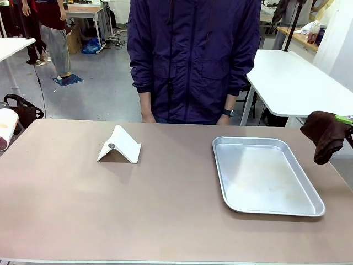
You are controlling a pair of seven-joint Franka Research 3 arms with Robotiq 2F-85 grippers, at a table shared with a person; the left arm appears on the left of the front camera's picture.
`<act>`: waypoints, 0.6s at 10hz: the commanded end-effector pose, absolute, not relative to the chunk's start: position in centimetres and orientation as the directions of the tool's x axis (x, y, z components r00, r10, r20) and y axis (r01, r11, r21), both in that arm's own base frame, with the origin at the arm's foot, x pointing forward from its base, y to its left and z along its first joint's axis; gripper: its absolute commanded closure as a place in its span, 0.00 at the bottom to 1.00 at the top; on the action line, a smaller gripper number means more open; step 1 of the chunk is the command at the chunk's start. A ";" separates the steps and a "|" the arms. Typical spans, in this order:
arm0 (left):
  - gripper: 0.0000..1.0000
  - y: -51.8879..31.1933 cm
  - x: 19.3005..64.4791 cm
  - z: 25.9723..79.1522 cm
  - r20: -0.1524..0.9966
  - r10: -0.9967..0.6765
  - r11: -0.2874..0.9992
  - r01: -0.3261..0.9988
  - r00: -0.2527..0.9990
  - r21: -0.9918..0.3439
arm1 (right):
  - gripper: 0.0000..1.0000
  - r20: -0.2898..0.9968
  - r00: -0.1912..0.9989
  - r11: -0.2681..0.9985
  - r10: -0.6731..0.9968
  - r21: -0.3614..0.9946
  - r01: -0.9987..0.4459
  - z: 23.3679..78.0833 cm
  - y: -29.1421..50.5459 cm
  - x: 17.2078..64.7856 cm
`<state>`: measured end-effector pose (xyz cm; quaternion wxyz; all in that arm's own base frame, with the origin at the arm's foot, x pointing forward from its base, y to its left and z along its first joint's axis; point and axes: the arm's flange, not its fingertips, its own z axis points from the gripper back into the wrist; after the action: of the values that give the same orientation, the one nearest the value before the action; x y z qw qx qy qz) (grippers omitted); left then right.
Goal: Clean the surface of the table.
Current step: Return the Lint Roller and towel to their original positions.
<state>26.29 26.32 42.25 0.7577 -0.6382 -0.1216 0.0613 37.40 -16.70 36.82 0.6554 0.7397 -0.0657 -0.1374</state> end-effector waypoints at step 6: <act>0.78 26.1 26.2 42.8 0.108 0.253 0.178 0.064 0.961 -0.982 | 0.91 -0.107 0.955 -0.131 -0.277 0.989 0.073 37.4 -16.4 37.1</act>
<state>26.29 26.32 42.25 0.7577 -0.6382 -0.1217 0.0613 37.40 -16.70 36.82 0.6554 0.7397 -0.0657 -0.1374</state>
